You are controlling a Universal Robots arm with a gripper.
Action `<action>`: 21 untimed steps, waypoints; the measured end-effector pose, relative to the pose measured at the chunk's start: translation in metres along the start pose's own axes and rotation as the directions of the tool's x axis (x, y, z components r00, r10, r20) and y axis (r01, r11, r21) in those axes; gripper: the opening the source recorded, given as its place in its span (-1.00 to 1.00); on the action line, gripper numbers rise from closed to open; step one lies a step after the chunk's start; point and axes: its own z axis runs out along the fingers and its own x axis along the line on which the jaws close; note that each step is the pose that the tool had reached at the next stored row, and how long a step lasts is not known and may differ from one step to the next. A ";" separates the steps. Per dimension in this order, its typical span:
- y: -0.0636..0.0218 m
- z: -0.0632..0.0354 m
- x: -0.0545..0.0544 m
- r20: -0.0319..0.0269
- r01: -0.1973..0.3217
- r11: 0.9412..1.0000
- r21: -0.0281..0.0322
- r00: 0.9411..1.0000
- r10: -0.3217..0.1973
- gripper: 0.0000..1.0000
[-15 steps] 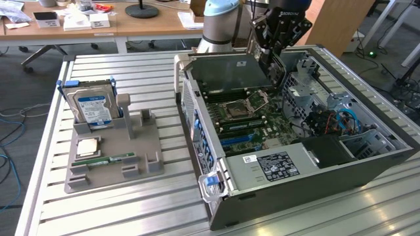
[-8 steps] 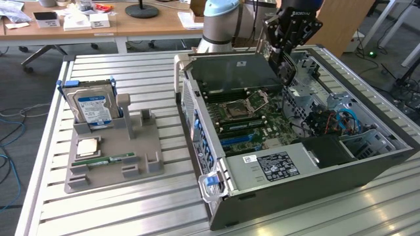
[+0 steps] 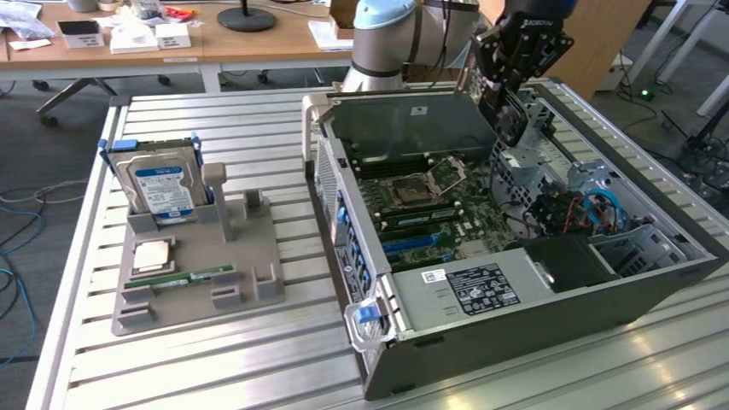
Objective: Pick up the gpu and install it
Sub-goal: 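Pick up the gpu and move the gpu toward the slot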
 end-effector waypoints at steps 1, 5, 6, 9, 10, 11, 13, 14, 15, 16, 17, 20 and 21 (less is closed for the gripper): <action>0.0002 0.0000 0.000 0.000 0.000 1.000 0.000 1.000 0.000 -0.48; 0.0005 0.0000 -0.001 0.000 0.000 1.000 0.000 1.000 0.000 -0.48; 0.0006 0.0000 -0.002 0.000 0.000 1.000 0.000 1.000 0.000 -0.48; 0.0008 0.0003 -0.009 0.000 0.000 1.000 0.000 1.000 0.000 -0.48; 0.0008 0.0003 -0.011 0.000 0.000 1.000 0.000 1.000 0.000 -0.48; 0.0009 0.0004 -0.013 0.000 0.000 1.000 0.000 1.000 0.000 -0.48; 0.0009 0.0004 -0.015 0.000 0.000 1.000 0.000 1.000 0.000 -0.48; 0.0009 0.0004 -0.015 0.000 0.000 1.000 0.000 1.000 0.000 -0.48; 0.0009 0.0004 -0.015 0.000 0.000 1.000 0.000 1.000 0.000 -0.48; 0.0009 0.0004 -0.015 0.000 0.000 1.000 0.000 1.000 0.000 -0.48; 0.0009 0.0004 -0.015 0.000 0.000 1.000 0.000 1.000 0.000 -0.48; -0.0003 0.0003 -0.015 0.000 0.000 1.000 0.000 1.000 0.000 -0.48; -0.0011 0.0004 -0.015 0.000 0.000 1.000 0.000 1.000 0.000 -0.48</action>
